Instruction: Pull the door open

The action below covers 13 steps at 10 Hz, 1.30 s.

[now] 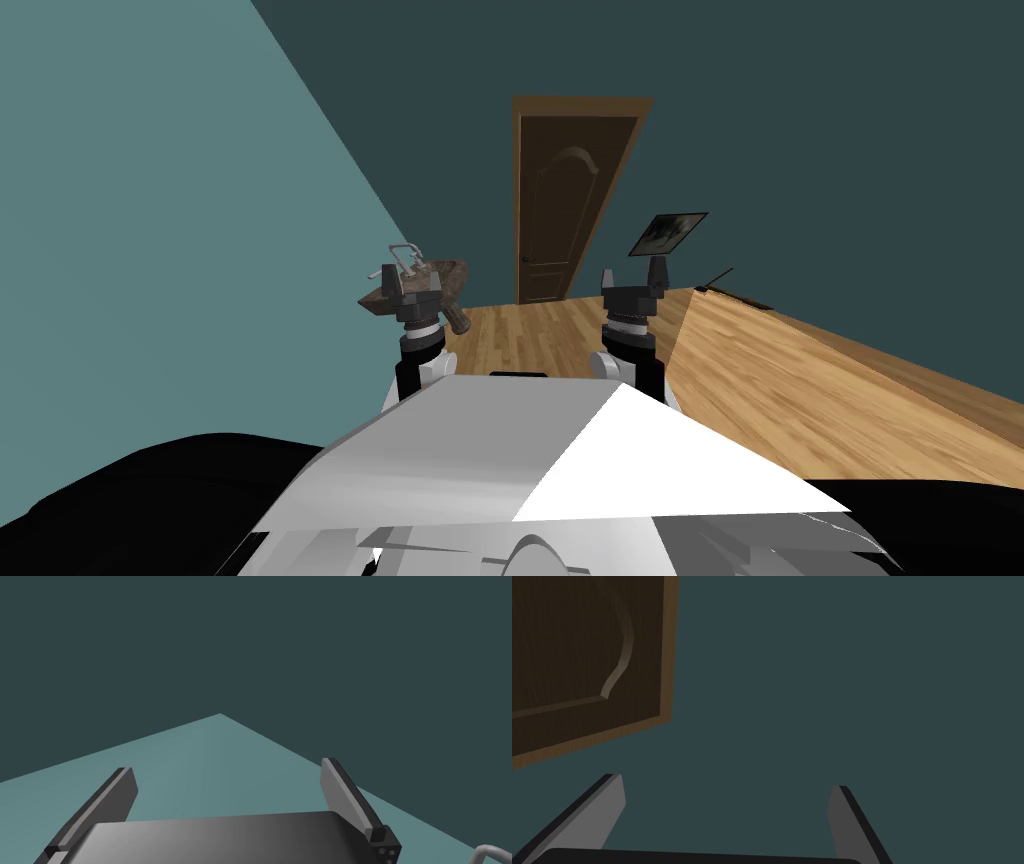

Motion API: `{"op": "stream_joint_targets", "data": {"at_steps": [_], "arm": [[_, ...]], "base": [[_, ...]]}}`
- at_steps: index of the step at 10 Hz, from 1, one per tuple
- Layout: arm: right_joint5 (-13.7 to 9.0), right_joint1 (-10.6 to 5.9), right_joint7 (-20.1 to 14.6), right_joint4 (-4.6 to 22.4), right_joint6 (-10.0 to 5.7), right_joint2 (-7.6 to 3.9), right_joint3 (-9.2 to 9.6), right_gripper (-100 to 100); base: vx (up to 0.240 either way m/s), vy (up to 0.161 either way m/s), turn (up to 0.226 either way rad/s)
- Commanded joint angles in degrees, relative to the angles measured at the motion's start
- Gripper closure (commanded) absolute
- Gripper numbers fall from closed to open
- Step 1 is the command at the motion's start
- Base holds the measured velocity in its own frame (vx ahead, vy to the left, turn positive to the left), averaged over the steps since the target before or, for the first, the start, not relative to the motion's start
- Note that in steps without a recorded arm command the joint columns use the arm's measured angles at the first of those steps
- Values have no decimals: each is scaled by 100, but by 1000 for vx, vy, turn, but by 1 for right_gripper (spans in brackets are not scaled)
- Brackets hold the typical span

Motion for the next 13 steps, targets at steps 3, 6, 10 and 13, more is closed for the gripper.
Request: {"op": "stream_joint_targets", "data": {"at_steps": [3,6,10,13], "arm": [[13,-150,22,343,-39,-53,-69,-100],[28,-317,46,722,-83,-104,-146,-100],[48,-536,77,1223,-141,-163,-246,-100],[65,-734,106,1674,-193,-210,-338,-100]], "base": [[53,-6,39],[84,-2,49],[71,-8,43],[82,-9,55]]}}
